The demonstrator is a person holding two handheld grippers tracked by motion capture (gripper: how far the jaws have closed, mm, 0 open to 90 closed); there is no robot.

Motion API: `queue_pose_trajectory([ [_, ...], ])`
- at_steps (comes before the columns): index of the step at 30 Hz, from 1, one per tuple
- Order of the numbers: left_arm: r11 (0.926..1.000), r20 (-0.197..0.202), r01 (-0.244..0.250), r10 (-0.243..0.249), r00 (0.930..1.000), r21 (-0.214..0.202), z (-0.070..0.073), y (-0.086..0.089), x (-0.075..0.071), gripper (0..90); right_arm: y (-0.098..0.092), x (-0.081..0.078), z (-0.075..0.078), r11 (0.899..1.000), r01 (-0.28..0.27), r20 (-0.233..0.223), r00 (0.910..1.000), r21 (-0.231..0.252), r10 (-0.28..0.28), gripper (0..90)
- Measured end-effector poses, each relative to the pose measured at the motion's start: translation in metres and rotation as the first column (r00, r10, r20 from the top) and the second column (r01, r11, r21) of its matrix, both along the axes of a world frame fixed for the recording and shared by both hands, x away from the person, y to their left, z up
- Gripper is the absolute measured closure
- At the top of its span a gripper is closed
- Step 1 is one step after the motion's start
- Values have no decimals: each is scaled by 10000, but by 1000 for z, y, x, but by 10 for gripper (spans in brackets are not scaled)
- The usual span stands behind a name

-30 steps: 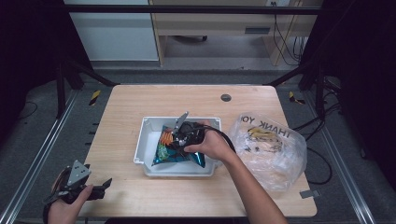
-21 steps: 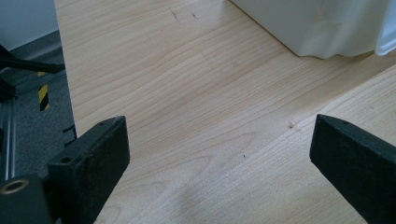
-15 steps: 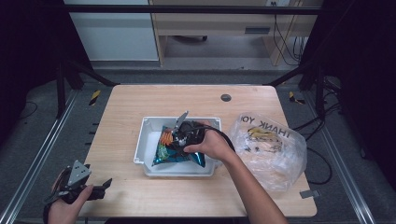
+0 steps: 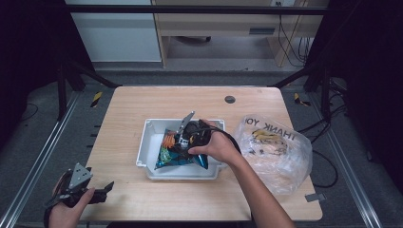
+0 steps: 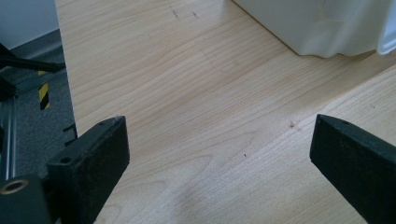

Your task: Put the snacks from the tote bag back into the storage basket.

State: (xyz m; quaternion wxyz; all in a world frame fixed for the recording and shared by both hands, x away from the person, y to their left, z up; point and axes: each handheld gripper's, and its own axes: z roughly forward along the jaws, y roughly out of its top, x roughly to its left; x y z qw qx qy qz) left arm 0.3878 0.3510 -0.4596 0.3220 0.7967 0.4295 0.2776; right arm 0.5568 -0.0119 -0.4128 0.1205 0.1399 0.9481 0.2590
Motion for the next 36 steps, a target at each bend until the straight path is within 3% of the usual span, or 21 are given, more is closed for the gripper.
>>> queue_pose_trajectory([
  [7,10000,-15,6,-6,10000,7,0,0,0,44,-2,-2,6,9989,3,9,10000,461,-4,96],
  [36,10000,-37,3,-3,10000,36,0,0,0,43,-13,-17,26,9947,172,422,9989,1017,-215,82],
])
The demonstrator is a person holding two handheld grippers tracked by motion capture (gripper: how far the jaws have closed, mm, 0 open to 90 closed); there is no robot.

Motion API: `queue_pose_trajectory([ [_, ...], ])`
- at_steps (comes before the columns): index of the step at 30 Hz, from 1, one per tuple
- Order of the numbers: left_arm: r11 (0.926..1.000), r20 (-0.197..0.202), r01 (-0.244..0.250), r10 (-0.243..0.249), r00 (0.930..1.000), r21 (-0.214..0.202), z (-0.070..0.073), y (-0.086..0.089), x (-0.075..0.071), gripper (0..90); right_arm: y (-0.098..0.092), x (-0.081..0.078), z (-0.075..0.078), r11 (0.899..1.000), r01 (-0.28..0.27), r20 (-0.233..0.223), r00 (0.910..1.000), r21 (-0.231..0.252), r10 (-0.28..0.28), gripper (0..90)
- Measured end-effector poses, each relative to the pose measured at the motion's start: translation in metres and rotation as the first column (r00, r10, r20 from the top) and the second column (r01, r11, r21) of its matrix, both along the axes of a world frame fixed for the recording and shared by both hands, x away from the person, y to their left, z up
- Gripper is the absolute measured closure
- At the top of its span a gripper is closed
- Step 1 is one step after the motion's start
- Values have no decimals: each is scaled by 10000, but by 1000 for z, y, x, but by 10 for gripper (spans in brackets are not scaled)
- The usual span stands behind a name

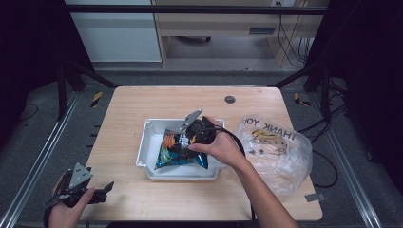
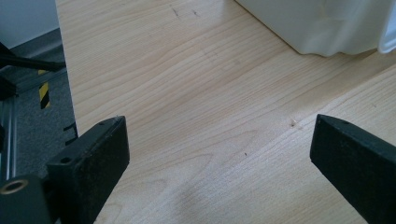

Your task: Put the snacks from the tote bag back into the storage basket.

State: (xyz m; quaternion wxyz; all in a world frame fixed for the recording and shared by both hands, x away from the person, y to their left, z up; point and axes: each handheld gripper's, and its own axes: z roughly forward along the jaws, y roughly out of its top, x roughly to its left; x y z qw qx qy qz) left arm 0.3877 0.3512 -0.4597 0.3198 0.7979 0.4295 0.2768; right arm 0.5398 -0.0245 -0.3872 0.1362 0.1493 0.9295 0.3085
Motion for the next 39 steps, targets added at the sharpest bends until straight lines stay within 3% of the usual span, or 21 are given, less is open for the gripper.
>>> queue_pose_trajectory([
  [11,10000,-16,-6,6,10000,10,0,0,0,43,-5,-5,8,9996,203,10,9998,194,-203,80],
  [27,10000,-22,-16,16,10000,-2,0,0,0,42,-14,-17,25,9954,434,12,9990,853,-436,71],
  [39,10000,-48,2,-1,10000,21,-1,0,0,41,-23,-26,38,9834,1226,243,9916,1342,-1269,68],
])
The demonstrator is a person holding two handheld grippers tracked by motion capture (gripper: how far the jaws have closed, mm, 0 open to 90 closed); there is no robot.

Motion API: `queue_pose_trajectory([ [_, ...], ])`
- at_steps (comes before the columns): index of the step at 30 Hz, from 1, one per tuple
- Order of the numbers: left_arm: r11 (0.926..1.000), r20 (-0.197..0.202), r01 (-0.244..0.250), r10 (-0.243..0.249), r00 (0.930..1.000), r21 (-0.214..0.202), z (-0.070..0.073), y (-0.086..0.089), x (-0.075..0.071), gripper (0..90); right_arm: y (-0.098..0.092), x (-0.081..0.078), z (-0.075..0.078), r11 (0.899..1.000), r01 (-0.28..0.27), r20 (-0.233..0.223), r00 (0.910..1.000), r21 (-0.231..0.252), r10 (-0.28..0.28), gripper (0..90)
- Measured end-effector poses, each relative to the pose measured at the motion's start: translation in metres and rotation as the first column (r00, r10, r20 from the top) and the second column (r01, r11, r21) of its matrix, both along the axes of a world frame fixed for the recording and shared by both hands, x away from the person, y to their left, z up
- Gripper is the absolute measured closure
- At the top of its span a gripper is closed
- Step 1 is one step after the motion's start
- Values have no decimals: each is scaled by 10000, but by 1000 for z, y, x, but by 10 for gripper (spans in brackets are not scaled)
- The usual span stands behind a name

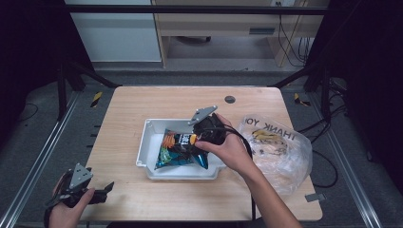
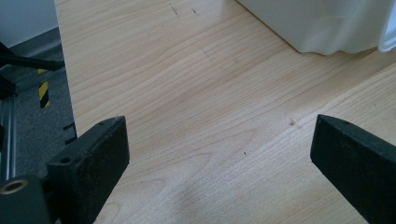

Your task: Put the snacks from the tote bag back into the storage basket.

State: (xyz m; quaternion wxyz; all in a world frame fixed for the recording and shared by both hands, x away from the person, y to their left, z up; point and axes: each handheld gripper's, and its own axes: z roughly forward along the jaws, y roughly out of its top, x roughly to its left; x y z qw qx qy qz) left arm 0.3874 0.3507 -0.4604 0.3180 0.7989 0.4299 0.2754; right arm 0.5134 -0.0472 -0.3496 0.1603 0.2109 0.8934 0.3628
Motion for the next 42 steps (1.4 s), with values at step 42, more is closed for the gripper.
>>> queue_pose_trajectory([
  [42,10000,14,-46,46,10000,-50,-1,-3,0,40,-83,-51,7,9540,2937,667,9524,603,-2975,62],
])
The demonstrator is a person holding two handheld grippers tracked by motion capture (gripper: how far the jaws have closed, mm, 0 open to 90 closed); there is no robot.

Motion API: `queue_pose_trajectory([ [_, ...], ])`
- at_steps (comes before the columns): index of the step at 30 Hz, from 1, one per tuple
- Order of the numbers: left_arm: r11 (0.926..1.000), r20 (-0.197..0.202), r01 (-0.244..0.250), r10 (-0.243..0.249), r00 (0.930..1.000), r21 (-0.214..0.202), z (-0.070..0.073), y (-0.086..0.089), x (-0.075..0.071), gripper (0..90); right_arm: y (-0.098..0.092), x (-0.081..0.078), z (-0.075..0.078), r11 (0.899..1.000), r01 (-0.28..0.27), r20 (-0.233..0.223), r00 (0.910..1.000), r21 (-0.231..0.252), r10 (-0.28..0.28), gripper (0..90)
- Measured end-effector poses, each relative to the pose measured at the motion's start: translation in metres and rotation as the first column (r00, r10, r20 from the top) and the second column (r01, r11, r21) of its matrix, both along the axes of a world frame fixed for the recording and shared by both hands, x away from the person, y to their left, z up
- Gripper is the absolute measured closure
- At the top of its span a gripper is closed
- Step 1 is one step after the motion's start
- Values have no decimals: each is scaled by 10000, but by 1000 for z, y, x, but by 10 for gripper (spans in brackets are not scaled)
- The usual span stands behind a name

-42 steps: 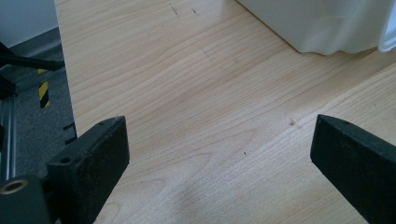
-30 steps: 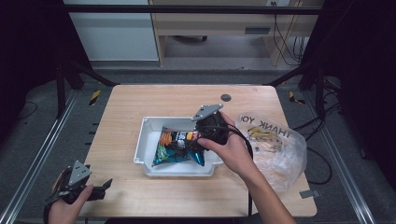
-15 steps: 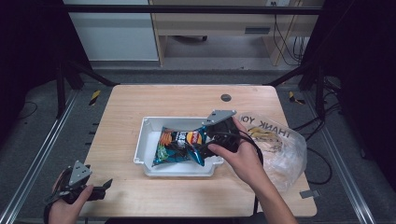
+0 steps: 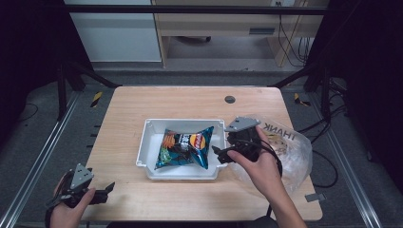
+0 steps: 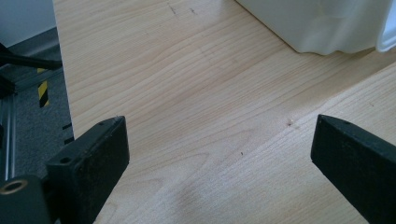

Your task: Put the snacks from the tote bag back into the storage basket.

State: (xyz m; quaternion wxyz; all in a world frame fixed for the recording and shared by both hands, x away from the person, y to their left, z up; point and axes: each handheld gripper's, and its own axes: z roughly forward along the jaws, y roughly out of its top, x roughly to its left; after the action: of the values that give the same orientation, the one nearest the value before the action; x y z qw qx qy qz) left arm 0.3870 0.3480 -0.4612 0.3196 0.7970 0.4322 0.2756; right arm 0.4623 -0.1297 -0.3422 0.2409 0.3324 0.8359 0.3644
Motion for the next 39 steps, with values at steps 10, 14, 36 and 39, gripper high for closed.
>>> queue_pose_trajectory([
  [10,9999,57,-103,103,9999,10,0,2,0,39,-52,-7,-23,9896,1425,-92,9898,170,-1424,69],
  [14,9999,68,-117,117,9999,21,0,2,-1,40,-70,-14,-33,9825,1854,-242,9825,194,-1849,76],
  [36,10000,56,-89,89,9999,30,1,3,-1,40,-92,-27,-76,9744,2248,-924,9702,-19,-2240,97],
  [39,9999,69,-118,118,9999,18,0,3,0,40,-92,-27,-82,9742,2257,-1067,9686,-26,-2247,97],
])
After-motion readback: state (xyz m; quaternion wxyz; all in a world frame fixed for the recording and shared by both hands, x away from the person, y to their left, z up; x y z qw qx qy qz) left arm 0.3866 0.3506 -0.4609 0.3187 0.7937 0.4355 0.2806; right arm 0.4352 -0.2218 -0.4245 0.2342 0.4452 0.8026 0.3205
